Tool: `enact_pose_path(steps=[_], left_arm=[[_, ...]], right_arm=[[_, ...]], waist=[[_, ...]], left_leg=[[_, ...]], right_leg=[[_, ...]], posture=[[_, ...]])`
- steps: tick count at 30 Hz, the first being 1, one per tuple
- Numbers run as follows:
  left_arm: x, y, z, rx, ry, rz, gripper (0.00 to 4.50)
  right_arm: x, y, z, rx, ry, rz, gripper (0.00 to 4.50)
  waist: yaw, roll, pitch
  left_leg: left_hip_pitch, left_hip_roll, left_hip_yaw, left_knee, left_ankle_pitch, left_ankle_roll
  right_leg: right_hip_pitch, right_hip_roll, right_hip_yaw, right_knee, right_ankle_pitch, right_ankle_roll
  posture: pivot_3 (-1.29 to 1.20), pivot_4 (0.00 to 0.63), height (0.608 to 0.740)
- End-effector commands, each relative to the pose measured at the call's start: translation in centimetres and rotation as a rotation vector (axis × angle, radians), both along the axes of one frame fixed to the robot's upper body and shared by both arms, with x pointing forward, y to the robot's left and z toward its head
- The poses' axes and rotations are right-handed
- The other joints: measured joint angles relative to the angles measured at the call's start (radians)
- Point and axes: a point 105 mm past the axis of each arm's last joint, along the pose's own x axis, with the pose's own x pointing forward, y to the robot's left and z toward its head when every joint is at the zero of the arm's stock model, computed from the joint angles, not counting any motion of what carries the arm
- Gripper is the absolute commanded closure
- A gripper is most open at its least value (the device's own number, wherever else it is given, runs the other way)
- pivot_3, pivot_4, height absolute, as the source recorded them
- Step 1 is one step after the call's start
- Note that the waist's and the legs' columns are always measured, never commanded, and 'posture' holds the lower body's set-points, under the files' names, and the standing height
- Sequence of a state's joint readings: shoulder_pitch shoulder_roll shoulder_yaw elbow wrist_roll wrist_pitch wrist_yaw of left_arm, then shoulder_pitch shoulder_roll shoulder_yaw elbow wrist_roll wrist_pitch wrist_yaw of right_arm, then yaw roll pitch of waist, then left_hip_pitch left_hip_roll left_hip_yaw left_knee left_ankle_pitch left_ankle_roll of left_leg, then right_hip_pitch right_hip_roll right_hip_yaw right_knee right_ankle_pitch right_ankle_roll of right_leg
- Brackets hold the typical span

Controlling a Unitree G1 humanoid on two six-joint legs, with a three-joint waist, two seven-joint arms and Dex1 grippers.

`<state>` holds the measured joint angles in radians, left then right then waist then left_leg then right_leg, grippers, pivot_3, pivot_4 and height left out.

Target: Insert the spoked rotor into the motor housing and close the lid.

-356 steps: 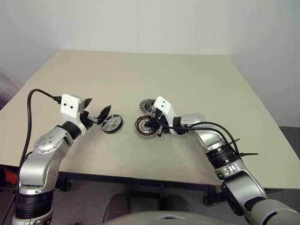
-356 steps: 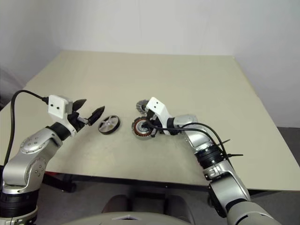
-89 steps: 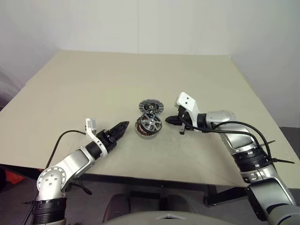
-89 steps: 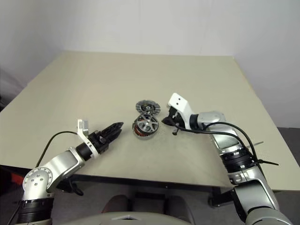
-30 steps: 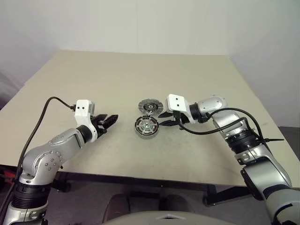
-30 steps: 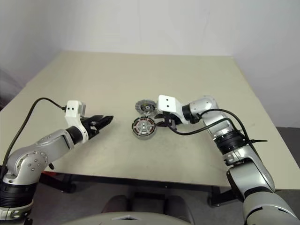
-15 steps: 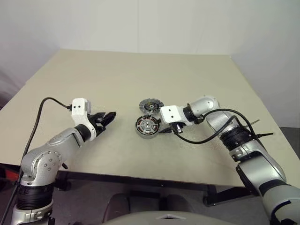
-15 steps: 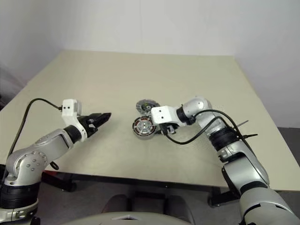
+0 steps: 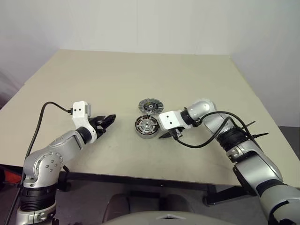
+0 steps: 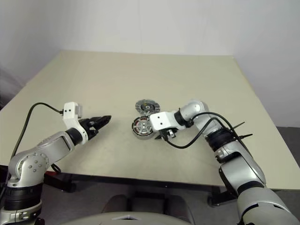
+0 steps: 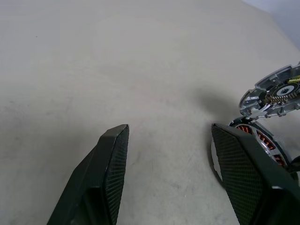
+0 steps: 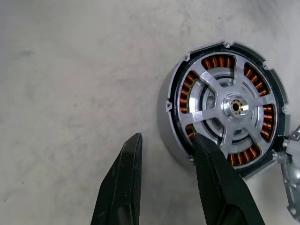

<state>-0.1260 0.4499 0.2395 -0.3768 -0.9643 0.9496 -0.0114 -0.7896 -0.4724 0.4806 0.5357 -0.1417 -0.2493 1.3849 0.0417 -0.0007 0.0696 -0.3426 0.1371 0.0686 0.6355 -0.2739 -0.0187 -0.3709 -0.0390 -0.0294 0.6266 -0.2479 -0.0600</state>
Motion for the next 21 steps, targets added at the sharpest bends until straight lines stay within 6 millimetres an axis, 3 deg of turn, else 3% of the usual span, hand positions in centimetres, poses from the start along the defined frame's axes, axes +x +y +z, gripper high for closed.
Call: enact_pose_path(steps=[1, 8, 16, 19, 21], left_arm=[[0.0, 0.4, 1.2, 0.004, -0.046, 0.015, 1.48], [-0.2, 0.3, 1.2, 0.005, -0.045, 0.021, 1.48], [-0.1, 0.9, 1.3, 0.009, -0.049, 0.041, 1.48], [-0.1, 1.0, 1.3, 0.008, -0.049, 0.043, 1.48], [-0.1, 1.0, 1.2, 0.008, -0.050, 0.044, 1.48]], right_arm=[[1.0, 0.3, 1.1, 0.007, -0.058, 0.002, 2.61], [1.5, 0.5, 1.2, 0.013, -0.065, 0.001, 2.61], [0.6, 0.4, 0.6, -0.022, -0.059, 0.062, 2.61], [0.4, 0.5, 0.7, -0.028, -0.070, 0.080, 3.18], [0.5, 0.6, 0.9, -0.032, -0.085, 0.090, 3.18]], waist=[[0.000, 0.000, 0.000], [0.000, 0.000, 0.000], [0.000, 0.000, 0.000], [0.000, 0.000, 0.000], [0.000, 0.000, 0.000]], left_leg=[[0.000, 0.000, 0.000, 0.000, 0.000, 0.000], [0.000, 0.000, 0.000, 0.000, 0.000, 0.000], [0.000, 0.000, 0.000, 0.000, 0.000, 0.000], [0.000, 0.000, 0.000, 0.000, 0.000, 0.000], [0.000, 0.000, 0.000, 0.000, 0.000, 0.000]], right_leg=[[0.000, 0.000, 0.000, 0.000, 0.000, 0.000], [0.000, 0.000, 0.000, 0.000, 0.000, 0.000], [0.000, 0.000, 0.000, 0.000, 0.000, 0.000], [0.000, 0.000, 0.000, 0.000, 0.000, 0.000], [0.000, 0.000, 0.000, 0.000, 0.000, 0.000]], posture=[[0.00, 0.000, 0.740], [0.00, 0.000, 0.740], [0.00, 0.000, 0.740], [0.00, 0.000, 0.740], [0.00, 0.000, 0.740]])
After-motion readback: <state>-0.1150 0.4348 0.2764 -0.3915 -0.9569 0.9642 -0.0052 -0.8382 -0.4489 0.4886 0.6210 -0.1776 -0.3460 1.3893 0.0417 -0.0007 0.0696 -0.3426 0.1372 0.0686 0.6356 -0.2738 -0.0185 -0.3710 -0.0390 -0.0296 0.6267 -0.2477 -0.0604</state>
